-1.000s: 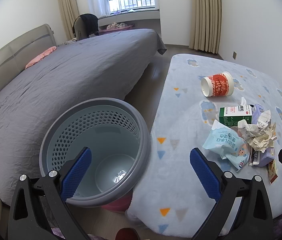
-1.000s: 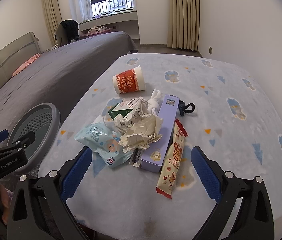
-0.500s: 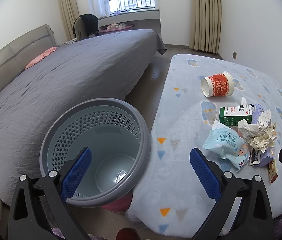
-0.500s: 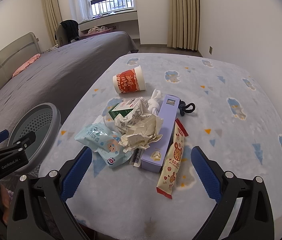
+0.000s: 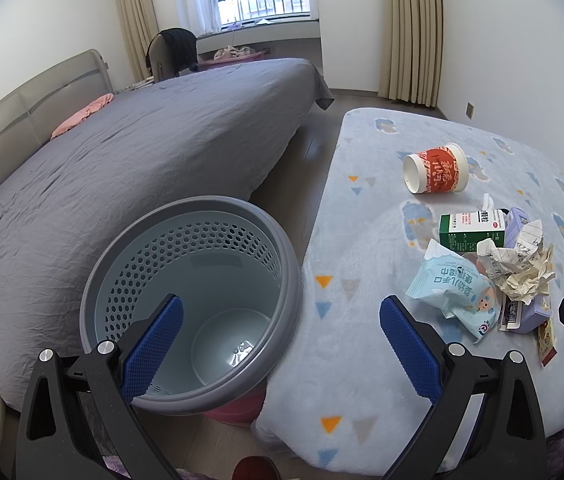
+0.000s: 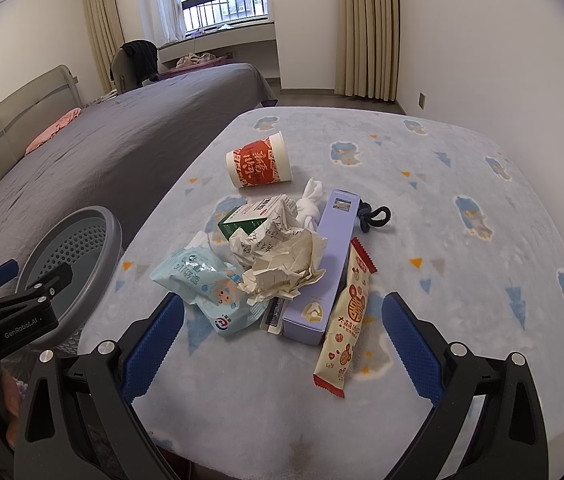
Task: Collect trash
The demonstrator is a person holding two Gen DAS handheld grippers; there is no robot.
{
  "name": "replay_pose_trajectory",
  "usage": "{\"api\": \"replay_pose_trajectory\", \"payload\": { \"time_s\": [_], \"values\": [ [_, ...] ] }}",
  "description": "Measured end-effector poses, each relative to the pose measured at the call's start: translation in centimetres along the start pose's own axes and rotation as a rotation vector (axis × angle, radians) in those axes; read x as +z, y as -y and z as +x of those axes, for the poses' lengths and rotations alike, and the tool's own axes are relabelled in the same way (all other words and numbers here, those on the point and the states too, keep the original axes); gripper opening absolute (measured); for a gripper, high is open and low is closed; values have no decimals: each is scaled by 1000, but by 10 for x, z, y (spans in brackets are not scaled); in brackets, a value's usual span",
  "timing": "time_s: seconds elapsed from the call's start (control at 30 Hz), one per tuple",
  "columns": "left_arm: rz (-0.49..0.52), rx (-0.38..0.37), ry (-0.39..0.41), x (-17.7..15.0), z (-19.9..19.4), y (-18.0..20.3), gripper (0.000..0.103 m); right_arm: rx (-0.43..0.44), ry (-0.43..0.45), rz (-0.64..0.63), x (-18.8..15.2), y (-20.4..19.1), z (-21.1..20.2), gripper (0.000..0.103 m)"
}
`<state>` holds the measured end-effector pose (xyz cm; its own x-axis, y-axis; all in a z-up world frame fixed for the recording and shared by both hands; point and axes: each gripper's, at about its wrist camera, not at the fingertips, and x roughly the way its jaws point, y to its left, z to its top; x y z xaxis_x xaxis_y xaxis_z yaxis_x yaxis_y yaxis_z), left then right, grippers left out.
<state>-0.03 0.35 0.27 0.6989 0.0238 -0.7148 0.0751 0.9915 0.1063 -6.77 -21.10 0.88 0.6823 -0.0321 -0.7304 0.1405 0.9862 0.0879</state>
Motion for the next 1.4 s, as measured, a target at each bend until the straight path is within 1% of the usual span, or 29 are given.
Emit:
{"api": "replay_pose_trajectory", "payload": {
  "time_s": [0.4, 0.57, 0.73, 0.93, 1.13, 1.27, 1.4],
  "values": [
    [2, 1, -1, 0, 0, -1, 97, 6, 5, 8, 0, 2, 0, 95],
    [-4, -7, 5, 0, -2, -5, 97, 22, 3, 54, -1, 17, 0, 95],
    [-3, -11, 8, -2, -3, -5, 97, -2, -3, 80, -5, 33, 0, 95],
    [-20, -42, 1, -1, -2, -5, 97, -33, -1, 89, -9, 51, 0, 95],
    [-4, -60, 5, -3, 0, 4, 97, -57, -53, 125, -11, 72, 12, 95],
    [7, -62, -1, -4, 1, 9, 97, -93, -103, 114, -9, 77, 28, 95],
    [16, -69, 0, -5, 1, 14, 97, -107, -146, 101, -6, 81, 47, 95]
  ]
}}
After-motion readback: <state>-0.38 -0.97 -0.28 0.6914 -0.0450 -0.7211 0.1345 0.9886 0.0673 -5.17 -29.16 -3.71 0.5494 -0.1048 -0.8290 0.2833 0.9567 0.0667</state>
